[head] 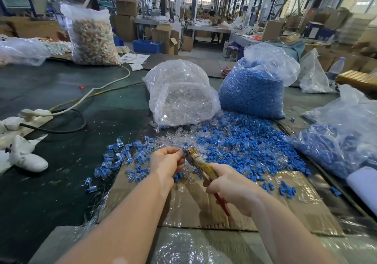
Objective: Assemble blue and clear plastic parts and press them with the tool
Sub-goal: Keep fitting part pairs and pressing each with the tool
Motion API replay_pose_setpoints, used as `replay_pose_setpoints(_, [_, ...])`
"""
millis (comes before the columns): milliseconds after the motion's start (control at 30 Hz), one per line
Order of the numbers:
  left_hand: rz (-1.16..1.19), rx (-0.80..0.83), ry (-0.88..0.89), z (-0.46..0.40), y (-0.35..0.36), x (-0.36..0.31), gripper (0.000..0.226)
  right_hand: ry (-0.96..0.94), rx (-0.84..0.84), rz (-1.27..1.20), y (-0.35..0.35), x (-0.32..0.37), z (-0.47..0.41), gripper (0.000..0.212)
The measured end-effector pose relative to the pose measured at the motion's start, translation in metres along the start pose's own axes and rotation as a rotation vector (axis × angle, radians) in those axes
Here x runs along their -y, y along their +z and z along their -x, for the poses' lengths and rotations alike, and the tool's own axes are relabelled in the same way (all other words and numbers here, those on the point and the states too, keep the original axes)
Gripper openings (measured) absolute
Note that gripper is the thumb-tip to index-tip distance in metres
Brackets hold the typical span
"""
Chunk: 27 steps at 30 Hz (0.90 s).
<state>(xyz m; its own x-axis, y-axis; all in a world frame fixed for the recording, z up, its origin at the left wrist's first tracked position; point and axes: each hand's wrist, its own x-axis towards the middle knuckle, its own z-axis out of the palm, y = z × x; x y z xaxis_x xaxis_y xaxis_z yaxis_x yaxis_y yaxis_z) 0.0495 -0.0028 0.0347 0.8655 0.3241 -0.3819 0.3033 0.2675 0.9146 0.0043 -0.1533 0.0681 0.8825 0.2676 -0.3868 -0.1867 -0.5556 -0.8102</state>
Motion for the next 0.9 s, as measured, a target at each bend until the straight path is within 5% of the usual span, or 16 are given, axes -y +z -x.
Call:
replay_pose_setpoints(133, [0.143, -0.107, -0.009, -0.009, -0.007, 0.000, 0.009, -0.007, -0.121, -0.116, 0.002, -0.006, -0.005, 0.034])
replay_pose_setpoints(300, [0.128, -0.403, 0.158, -0.025, -0.035, -0.001, 0.012, -0.019, -0.565, 0.299, -0.015, -0.029, -0.020, 0.051])
replay_pose_setpoints(500, [-0.219, -0.637, 0.270, -0.042, -0.073, 0.004, 0.029, 0.236, -0.699, 0.588, -0.034, -0.066, -0.030, 0.063])
replay_pose_setpoints(667, [-0.480, -0.526, 0.284, -0.043, -0.078, 0.007, 0.038, 0.265, -0.724, 0.741, -0.038, -0.081, -0.033, 0.065])
replay_pose_setpoints(900, [-0.705, -0.352, 0.554, -0.015, -0.047, 0.020, 0.032, 0.256, -0.739, 0.845, -0.036, -0.087, -0.035, 0.063])
